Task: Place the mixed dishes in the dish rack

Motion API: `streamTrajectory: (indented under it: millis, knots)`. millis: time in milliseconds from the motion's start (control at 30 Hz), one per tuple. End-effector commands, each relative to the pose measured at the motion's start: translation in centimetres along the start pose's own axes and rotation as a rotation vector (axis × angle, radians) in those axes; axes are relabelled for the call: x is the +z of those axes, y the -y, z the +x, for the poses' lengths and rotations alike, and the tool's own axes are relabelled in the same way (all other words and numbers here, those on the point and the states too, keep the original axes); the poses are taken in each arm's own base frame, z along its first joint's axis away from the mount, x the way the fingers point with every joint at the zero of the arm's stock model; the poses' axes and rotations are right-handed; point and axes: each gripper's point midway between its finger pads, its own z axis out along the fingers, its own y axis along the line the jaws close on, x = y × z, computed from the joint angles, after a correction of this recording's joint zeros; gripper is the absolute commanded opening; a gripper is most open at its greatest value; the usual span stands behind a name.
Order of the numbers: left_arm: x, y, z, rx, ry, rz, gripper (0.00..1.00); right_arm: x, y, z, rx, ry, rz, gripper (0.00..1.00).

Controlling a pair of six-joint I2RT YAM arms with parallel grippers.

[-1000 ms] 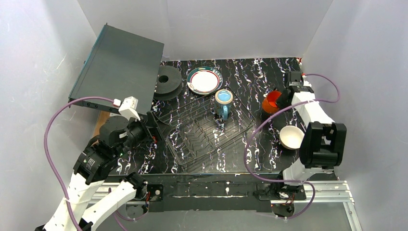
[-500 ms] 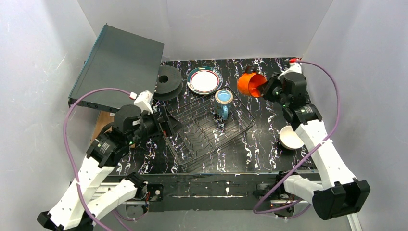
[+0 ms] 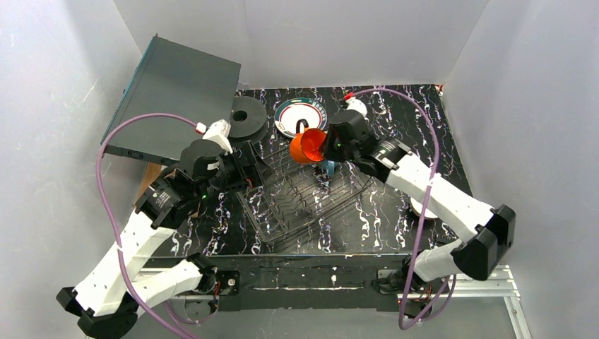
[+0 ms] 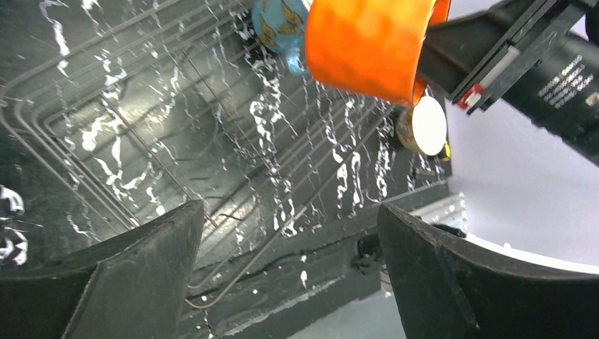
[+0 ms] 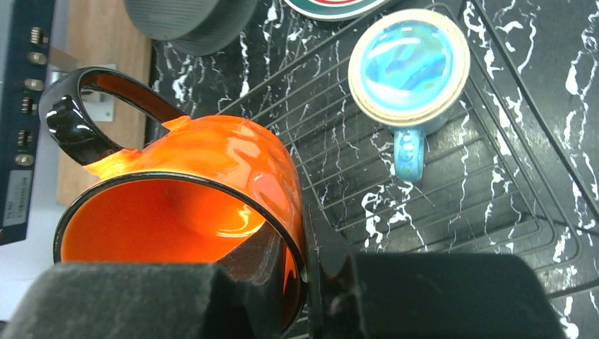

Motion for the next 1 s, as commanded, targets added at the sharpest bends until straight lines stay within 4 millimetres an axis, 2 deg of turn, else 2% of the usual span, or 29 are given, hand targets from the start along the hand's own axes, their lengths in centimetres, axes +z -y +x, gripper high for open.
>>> streamTrajectory:
  millis: [0, 133, 267, 367, 500, 967]
  knots:
    - [-0.6, -1.7, -2.4, 0.064, 0.096, -0.148, 0.90, -1.4, -2.3, -4.0, 0.091, 0.152, 0.081, 0.01]
    - [0.1, -1.3, -3.1, 0.118, 0.103, -0.192, 0.87, -1.1, -4.3, -2.6, 0.042, 0.154, 0.073, 0.01]
    - [0.9, 0.2, -3.3, 0.178, 0.101, -0.198, 0.82, -1.2, -5.6, -2.5, -0.046, 0.182, 0.110, 0.01]
    - [1.8, 0.6, -3.8, 0.228, 0.104, -0.244, 0.77, -1.3, -6.2, -2.2, -0.091, 0.192, 0.149, 0.01]
    - [3.1, 1.0, -3.9, 0.241, 0.089, -0.263, 0.70, -1.6, -7.6, -1.7, -0.102, 0.199, 0.110, 0.01]
    - [5.5, 0.1, -4.1, 0.250, 0.135, -0.318, 0.42, -2.6, -9.8, -1.1, -0.133, 0.232, 0.063, 0.01]
